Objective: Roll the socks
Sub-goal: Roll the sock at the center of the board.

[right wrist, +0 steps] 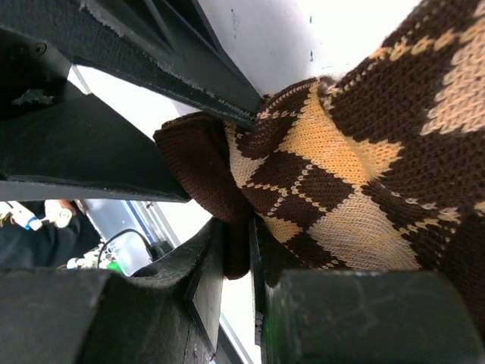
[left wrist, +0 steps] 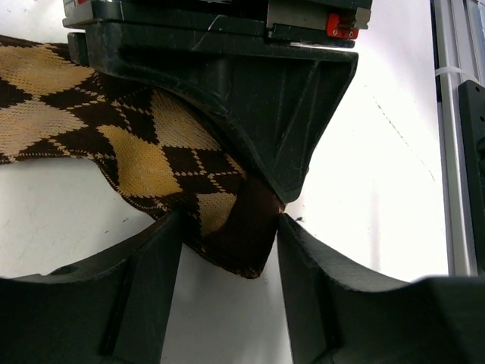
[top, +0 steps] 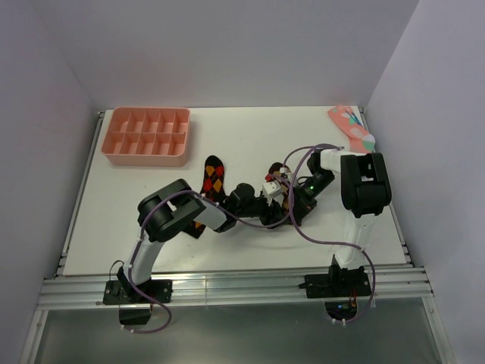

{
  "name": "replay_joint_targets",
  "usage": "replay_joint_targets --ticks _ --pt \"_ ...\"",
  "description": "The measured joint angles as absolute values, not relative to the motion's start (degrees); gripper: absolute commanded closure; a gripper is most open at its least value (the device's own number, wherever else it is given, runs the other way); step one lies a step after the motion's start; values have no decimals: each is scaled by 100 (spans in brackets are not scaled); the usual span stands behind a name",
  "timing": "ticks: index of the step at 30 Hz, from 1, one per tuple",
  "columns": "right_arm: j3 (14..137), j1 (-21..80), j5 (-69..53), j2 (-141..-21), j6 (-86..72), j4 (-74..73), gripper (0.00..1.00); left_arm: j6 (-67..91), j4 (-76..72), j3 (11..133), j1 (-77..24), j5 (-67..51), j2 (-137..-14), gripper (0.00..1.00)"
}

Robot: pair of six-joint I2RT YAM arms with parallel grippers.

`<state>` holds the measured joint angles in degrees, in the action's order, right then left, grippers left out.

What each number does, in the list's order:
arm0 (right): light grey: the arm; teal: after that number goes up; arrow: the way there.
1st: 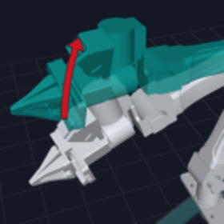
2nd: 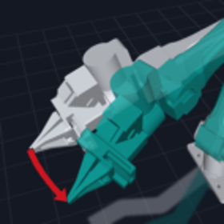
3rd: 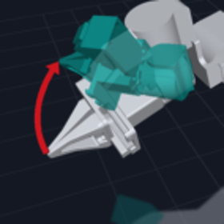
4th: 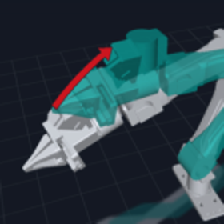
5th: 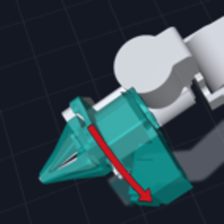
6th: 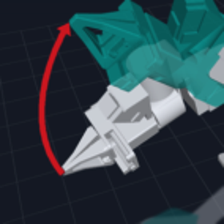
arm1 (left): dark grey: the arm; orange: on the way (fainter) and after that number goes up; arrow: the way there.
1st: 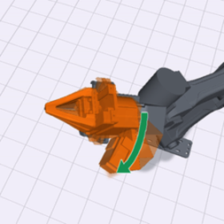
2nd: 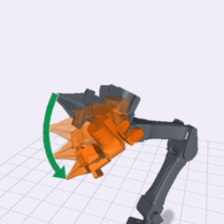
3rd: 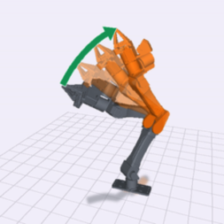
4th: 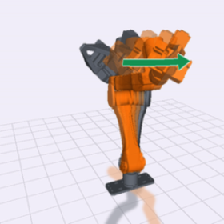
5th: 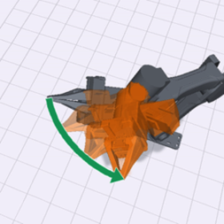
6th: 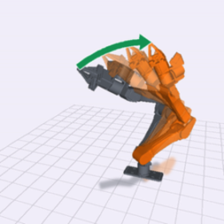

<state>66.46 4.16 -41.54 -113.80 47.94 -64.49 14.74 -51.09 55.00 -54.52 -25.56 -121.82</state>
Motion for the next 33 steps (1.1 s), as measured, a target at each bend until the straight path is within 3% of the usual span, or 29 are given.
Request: replay_joint_targets --ticks 3,10,16,19,20,23,26,33 --pt "6646 408 -4150 -11382 4797 -6453 78 1474 -5100 5527 -5457 -2556 -12213 56" --pt "6646 386 -4115 -11382 4783 -6453 77 1802 -4943 5721 -5481 -2582 -12298 100" --pt "6639 346 -4091 -11373 4591 -6416 66 2158 -4685 5813 -5500 -2460 -12280 100" --pt "6589 338 -4073 -11273 4442 -6340 67 2324 -4421 5837 -5533 -2298 -12182 100" --pt "6569 336 -4051 -11220 4410 -6281 67 2357 -4338 5833 -5553 -2231 -12134 98" --pt "6525 333 -3997 -11072 4324 -6121 68 2390 -4246 5655 -5627 -1931 -11952 79" --pt "6523 333 -3990 -11028 4274 -6018 77 2421 -4296 5349 -5719 -1625 -11738 69" --pt "6488 333 -3940 -11026 4244 -5937 78 2416 -4466 5157 -5798 -1319 -11640 66"
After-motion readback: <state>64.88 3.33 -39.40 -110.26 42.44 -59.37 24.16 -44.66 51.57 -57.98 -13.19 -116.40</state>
